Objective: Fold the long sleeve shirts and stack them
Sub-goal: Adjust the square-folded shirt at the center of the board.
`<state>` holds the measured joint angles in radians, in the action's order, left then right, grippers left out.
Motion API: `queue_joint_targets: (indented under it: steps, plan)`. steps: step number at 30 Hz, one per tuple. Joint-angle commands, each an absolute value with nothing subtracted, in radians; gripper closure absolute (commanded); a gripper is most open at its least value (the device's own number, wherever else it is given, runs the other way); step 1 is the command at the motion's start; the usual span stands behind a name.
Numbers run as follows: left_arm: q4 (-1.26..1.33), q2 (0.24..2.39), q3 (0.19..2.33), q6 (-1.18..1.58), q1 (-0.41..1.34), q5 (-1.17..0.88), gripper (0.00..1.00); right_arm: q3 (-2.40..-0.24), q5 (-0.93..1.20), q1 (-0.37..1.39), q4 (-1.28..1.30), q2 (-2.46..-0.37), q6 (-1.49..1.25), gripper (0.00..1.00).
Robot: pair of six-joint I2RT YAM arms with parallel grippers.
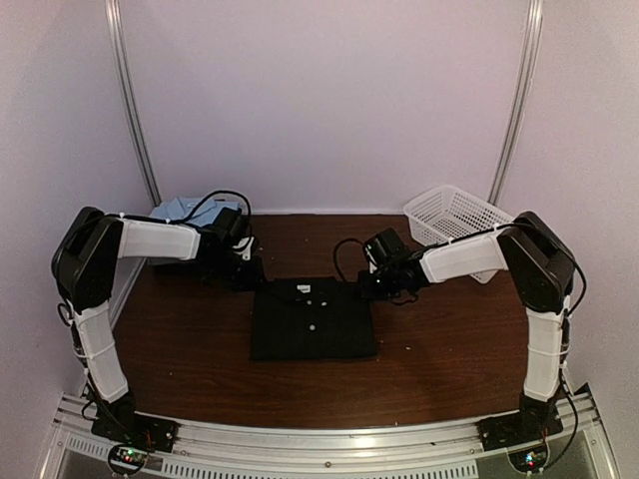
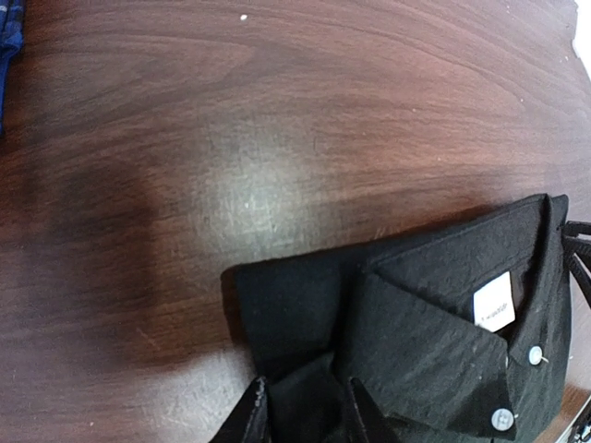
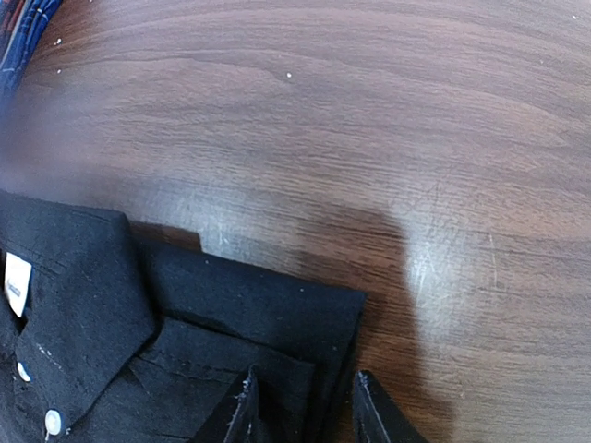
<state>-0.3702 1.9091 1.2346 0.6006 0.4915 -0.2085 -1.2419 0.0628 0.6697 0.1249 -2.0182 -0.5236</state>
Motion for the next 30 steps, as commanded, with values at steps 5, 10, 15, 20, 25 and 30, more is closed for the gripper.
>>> queue_joint_targets:
  steps: [5, 10, 15, 20, 25, 30]
  plan:
    - [-0.346, 1.934, 1.276, 0.587, 0.488, -0.215, 0.82, -1.279, 0.055, 0.669, 0.14, -2.02, -0.515, 0.66]
    - [-0.345, 1.933, 1.276, 0.584, 0.489, -0.227, 0.86, -1.267, 0.041, 0.671, 0.153, -2.001, -0.515, 0.67]
    - [-0.34, 1.933, 1.273, 0.584, 0.49, -0.237, 0.91, -1.259, 0.028, 0.678, 0.157, -1.991, -0.517, 0.67]
    - [-0.338, 1.933, 1.273, 0.584, 0.491, -0.239, 0.92, -1.267, 0.005, 0.689, 0.172, -1.991, -0.51, 0.67]
    - [-0.335, 1.935, 1.27, 0.584, 0.491, -0.243, 0.92, -1.284, -0.021, 0.695, 0.187, -2.005, -0.499, 0.68]
    - [-0.334, 1.938, 1.271, 0.584, 0.491, -0.248, 0.92, -1.308, -0.043, 0.709, 0.207, -2.015, -0.489, 0.7]
